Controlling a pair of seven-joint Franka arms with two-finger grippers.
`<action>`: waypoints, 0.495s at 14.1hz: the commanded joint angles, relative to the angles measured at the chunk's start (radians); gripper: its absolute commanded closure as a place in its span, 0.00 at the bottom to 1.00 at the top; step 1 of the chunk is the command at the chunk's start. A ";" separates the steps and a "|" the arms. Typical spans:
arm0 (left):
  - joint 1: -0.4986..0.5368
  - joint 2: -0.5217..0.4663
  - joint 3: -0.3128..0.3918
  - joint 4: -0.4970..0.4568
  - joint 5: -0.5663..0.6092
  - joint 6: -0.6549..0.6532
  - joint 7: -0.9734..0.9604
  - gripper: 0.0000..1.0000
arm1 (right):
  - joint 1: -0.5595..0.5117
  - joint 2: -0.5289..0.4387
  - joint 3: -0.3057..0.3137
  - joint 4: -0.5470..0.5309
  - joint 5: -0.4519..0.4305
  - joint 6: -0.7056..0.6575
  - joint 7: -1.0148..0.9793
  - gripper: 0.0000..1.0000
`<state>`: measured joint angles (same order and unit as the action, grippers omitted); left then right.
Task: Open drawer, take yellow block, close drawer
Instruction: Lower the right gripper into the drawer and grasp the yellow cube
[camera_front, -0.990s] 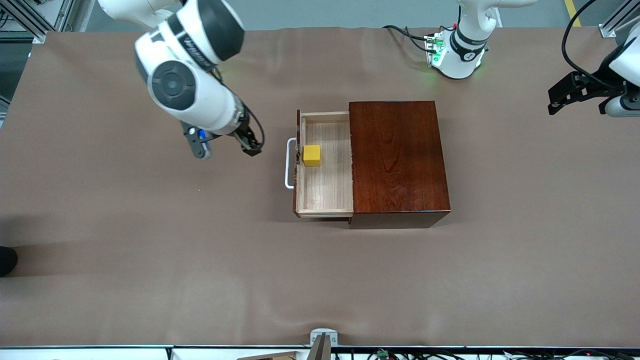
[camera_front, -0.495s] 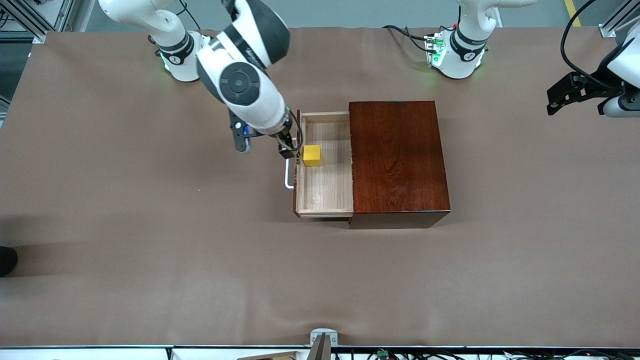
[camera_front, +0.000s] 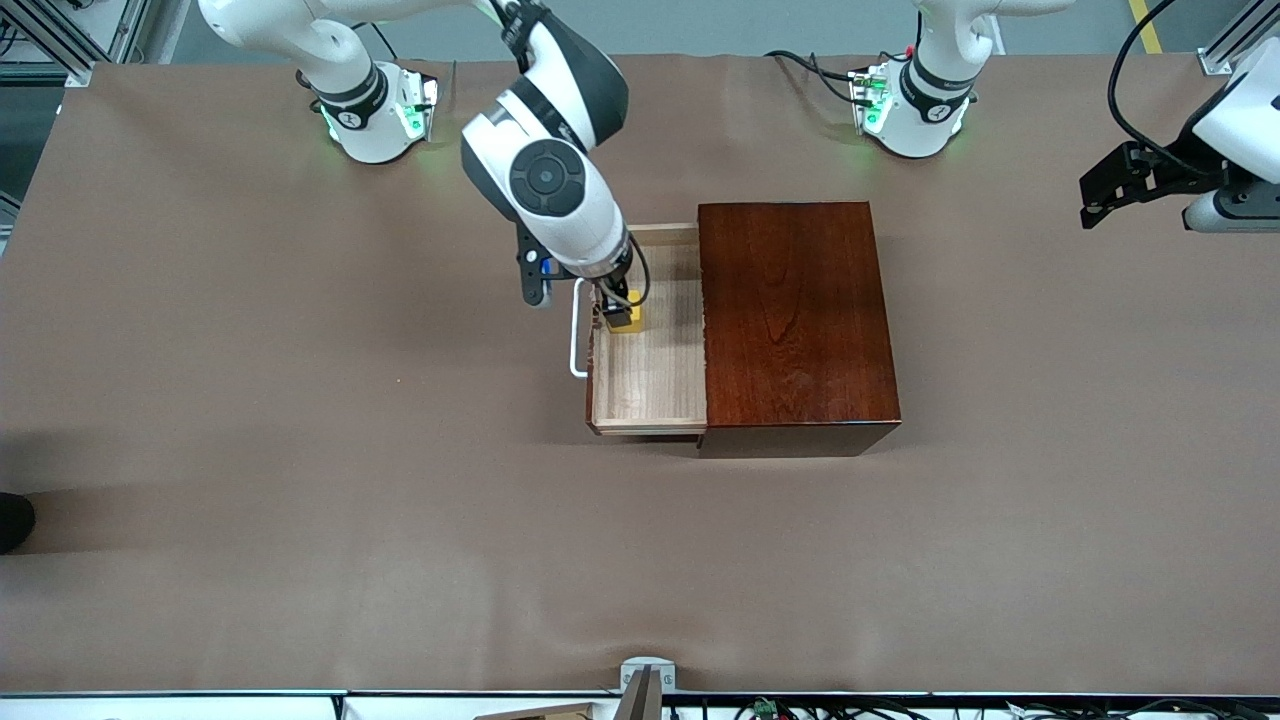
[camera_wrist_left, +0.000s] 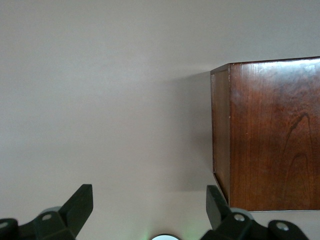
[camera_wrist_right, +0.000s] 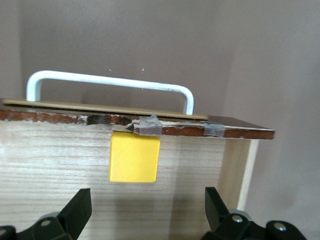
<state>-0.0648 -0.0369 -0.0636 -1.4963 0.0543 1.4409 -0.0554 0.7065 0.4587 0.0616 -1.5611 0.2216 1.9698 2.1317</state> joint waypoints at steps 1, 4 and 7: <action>0.011 -0.014 -0.005 -0.005 -0.005 0.003 0.008 0.00 | 0.017 0.026 -0.011 0.004 -0.033 0.021 0.019 0.00; 0.013 -0.020 -0.005 -0.001 -0.007 0.003 0.012 0.00 | 0.036 0.047 -0.013 0.004 -0.088 0.026 0.022 0.00; 0.010 -0.021 -0.008 -0.001 -0.011 0.001 0.009 0.00 | 0.039 0.067 -0.013 0.004 -0.091 0.053 0.022 0.00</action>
<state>-0.0640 -0.0427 -0.0632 -1.4939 0.0543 1.4409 -0.0554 0.7279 0.5123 0.0603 -1.5620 0.1500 2.0041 2.1320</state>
